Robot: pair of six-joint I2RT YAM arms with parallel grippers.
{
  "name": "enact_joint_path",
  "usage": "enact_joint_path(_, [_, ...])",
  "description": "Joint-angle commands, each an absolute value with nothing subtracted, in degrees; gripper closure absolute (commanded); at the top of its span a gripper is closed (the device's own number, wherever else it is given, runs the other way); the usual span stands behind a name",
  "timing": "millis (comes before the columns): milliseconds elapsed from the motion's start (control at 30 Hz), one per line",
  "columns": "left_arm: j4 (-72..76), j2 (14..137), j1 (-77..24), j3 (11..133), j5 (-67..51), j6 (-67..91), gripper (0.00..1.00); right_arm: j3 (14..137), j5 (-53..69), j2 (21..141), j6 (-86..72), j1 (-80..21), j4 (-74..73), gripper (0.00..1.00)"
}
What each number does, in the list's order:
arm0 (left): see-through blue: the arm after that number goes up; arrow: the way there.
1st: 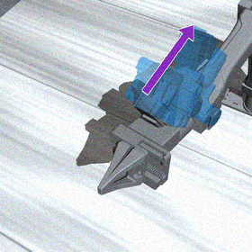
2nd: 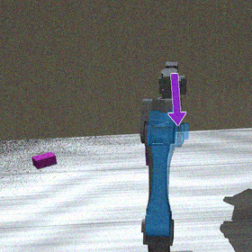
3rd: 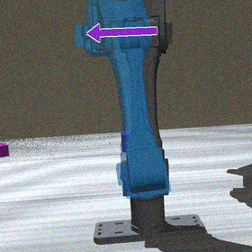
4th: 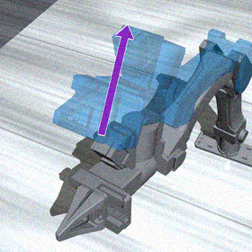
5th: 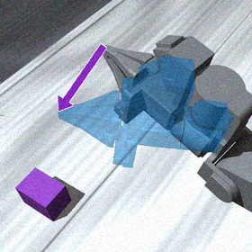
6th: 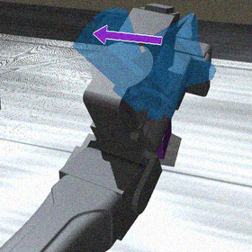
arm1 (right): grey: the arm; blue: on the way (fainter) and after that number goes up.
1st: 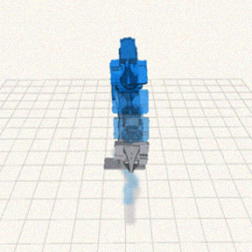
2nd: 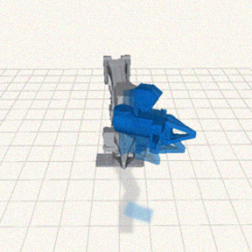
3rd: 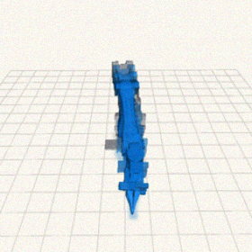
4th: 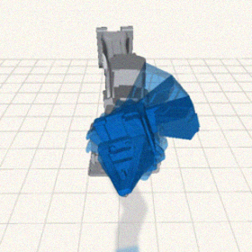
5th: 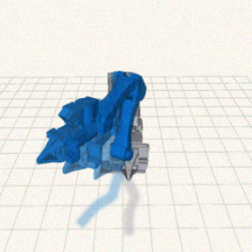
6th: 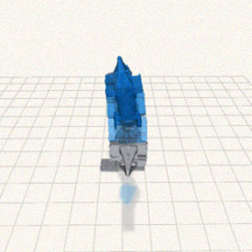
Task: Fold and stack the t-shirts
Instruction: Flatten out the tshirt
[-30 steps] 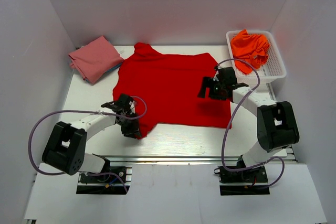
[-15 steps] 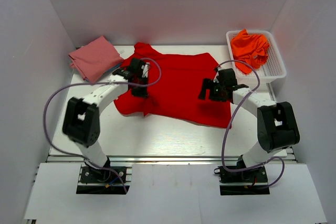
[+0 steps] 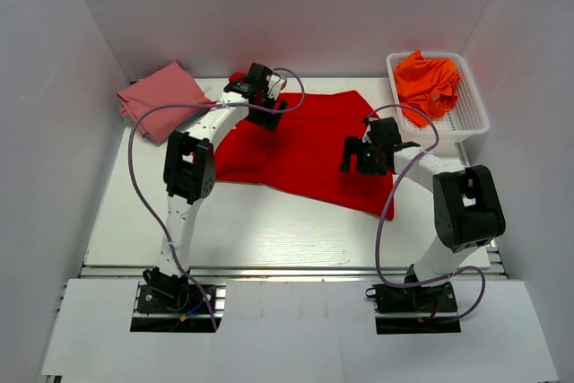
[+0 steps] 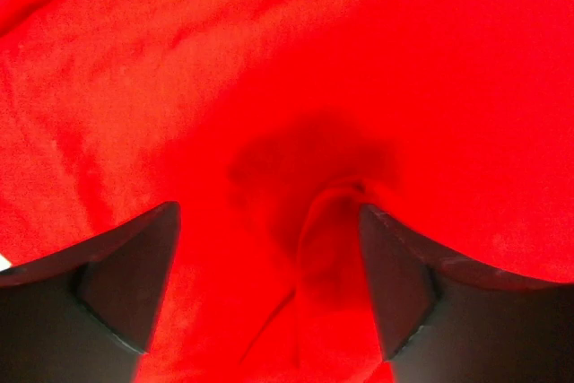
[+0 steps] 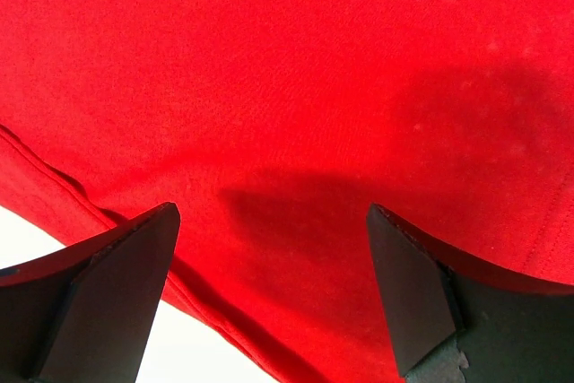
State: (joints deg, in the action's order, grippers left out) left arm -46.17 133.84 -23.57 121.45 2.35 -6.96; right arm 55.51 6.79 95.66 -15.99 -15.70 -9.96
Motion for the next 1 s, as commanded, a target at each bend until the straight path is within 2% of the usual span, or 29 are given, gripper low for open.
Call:
enact_joint_path(0, [-47.5,124.9,-23.2,117.7,0.8,-9.3,0.0,57.4,8.5,96.2,-15.6,-15.4,-9.8,0.1])
enact_joint_path(200, [-38.2,108.5,-23.2,91.1,-2.9,-1.3,0.0,57.0,9.2,95.9,-16.1,-15.6,-9.8,0.1])
enact_joint_path(367, [-31.9,99.8,-23.2,75.5,-7.1,5.4,0.0,56.4,8.0,95.4,-16.7,-15.4,-10.3,0.1])
enact_joint_path(500, [-29.1,98.5,-22.7,73.1,-8.8,8.9,0.02,56.2,7.7,95.1,-17.1,-15.5,-10.4,0.1])
enact_joint_path(533, [-29.1,99.5,-22.7,72.6,-8.8,8.9,0.07,55.9,7.8,95.0,-17.2,-15.5,-10.3,0.1])
enact_joint_path(833, [-26.2,105.7,-19.6,72.4,-11.7,10.9,0.14,56.2,7.3,94.6,-17.1,-15.4,-10.9,0.1])
enact_joint_path(967, [-27.2,108.7,-18.5,75.0,-13.6,10.9,0.24,56.2,6.2,93.6,-17.0,-15.4,-11.2,0.1])
